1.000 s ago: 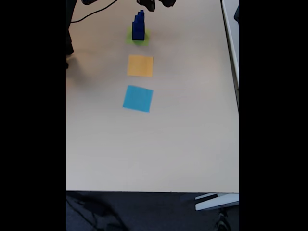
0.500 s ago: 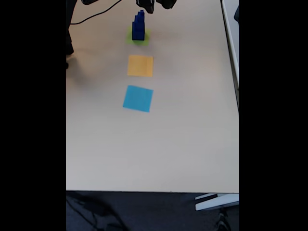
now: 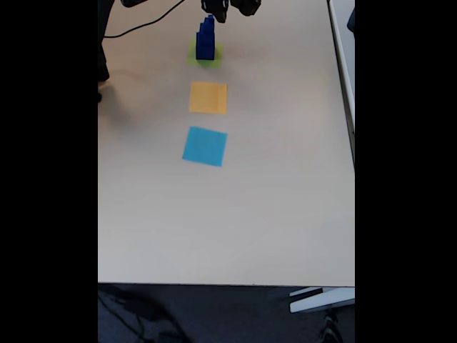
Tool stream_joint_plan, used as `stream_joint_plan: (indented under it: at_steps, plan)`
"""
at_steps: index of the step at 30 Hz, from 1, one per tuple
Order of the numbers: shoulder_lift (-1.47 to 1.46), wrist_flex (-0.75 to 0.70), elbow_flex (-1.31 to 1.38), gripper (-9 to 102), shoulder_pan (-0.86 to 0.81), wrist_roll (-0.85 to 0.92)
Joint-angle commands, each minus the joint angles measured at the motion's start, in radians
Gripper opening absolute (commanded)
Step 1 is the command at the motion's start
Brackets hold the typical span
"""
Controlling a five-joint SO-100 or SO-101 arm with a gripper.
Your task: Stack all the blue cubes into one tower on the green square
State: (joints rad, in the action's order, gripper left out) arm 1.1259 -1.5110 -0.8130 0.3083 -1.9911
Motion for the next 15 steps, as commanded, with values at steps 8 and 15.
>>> stream_joint_plan:
  at_steps: [8, 15]
  plan:
    - [0.032, 0.008, 0.008, 0, -0.003, 0.029]
    - [0.031, 0.009, 0.002, 0, 0.003, 0.037]
